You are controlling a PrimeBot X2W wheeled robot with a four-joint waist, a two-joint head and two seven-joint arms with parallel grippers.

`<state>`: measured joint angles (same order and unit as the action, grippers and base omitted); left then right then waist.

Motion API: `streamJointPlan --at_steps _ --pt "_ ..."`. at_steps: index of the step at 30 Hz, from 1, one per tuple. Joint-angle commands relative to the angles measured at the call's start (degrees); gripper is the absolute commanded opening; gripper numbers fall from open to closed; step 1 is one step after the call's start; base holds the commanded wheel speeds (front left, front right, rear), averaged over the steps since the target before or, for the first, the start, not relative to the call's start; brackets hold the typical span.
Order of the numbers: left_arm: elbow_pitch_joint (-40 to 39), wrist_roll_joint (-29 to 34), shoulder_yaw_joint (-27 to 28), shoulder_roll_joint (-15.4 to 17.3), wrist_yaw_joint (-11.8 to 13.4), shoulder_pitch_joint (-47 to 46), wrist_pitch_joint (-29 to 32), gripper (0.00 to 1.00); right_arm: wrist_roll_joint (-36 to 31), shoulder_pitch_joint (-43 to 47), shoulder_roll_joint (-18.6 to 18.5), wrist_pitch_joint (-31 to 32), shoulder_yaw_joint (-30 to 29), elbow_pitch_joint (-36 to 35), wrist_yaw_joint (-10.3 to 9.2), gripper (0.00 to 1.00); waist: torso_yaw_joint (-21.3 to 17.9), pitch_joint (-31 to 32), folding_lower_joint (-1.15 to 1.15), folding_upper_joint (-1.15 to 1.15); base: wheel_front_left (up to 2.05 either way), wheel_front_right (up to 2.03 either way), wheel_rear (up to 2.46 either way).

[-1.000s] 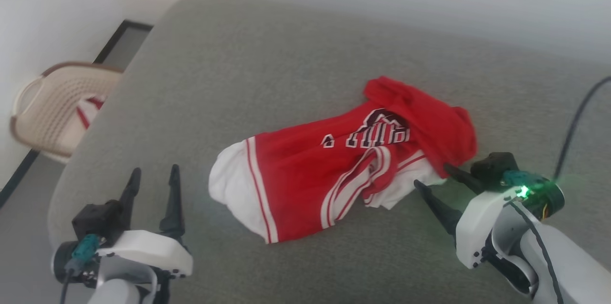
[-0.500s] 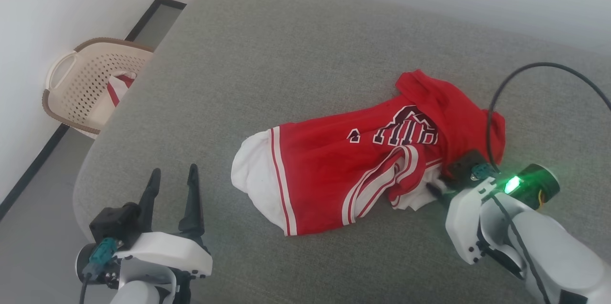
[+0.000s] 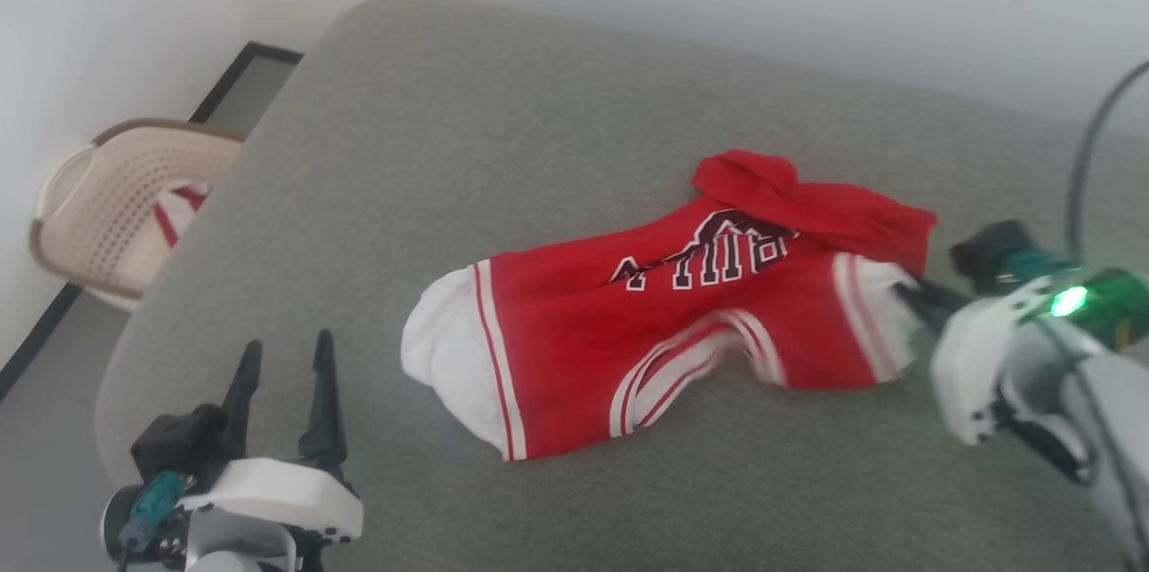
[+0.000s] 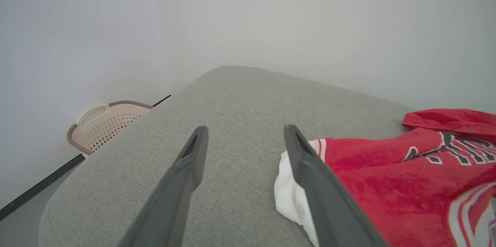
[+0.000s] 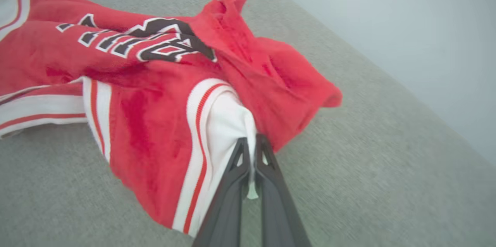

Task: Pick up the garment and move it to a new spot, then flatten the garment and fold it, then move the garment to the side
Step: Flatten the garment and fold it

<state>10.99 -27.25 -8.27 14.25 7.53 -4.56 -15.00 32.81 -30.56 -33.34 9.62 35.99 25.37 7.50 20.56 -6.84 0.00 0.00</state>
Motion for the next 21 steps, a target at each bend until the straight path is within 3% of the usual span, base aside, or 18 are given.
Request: streamJointPlan --at_steps 1,10,21 --pt "0.0 0.5 0.2 0.4 -0.3 0.4 -0.2 1.0 0.2 1.2 -0.9 0.4 -0.9 -0.7 -0.02 0.0 -1.4 1.1 0.0 0.0 0.0 0.0 0.0" --pt "0.4 0.2 1.4 1.8 -0.7 1.4 -0.2 1.0 1.7 8.0 -7.2 3.1 -11.7 -1.0 -0.02 0.0 -5.6 3.1 0.0 0.0 0.0 0.0 0.0" --pt "1.5 0.3 0.5 2.4 -1.1 -0.6 0.4 1.0 4.8 12.2 -5.9 2.1 -14.9 10.1 -0.03 0.0 -7.3 2.8 0.0 0.0 0.0 0.0 0.0"
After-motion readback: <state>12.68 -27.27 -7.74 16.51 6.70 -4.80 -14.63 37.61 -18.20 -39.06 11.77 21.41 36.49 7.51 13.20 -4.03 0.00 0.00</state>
